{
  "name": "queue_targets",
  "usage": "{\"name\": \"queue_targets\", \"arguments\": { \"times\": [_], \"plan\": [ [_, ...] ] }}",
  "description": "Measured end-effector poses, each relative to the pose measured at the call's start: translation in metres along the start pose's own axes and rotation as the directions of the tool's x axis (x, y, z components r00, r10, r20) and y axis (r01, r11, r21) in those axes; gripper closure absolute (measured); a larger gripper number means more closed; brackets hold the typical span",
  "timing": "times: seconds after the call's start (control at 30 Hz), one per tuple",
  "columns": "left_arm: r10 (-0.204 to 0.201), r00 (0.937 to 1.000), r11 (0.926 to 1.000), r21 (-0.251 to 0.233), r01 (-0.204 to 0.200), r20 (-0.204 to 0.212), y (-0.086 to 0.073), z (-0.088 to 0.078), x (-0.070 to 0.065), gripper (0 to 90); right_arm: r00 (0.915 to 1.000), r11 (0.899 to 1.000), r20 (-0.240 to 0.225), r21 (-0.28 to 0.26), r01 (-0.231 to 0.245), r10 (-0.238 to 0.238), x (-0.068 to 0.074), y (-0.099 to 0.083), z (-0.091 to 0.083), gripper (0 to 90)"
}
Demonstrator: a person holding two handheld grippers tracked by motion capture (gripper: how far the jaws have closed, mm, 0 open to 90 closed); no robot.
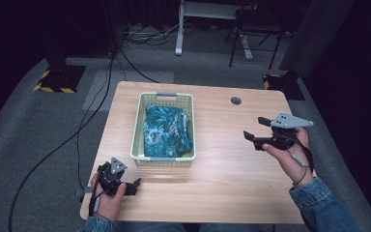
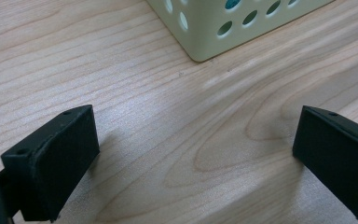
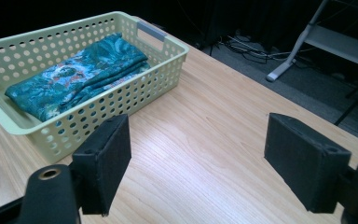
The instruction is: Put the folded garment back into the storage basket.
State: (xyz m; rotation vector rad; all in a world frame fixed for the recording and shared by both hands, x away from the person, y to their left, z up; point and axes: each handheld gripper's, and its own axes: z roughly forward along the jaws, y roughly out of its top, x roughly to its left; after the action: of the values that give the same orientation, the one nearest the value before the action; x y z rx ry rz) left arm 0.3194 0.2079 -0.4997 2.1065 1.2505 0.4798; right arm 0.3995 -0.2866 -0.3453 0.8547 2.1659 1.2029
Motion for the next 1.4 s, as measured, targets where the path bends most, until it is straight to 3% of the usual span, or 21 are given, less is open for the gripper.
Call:
{"name": "queue_targets", "arguments": {
  "times": [1.4],
  "plan": [
    [0.000,1.0000,1.0000,0.000,0.000,0.000,0.000,0.000,0.000,0.1,0.9921,0.997,0.105,0.038,-0.073,0.069,-0.040,-0.050,-0.053,21.5]
  ]
}}
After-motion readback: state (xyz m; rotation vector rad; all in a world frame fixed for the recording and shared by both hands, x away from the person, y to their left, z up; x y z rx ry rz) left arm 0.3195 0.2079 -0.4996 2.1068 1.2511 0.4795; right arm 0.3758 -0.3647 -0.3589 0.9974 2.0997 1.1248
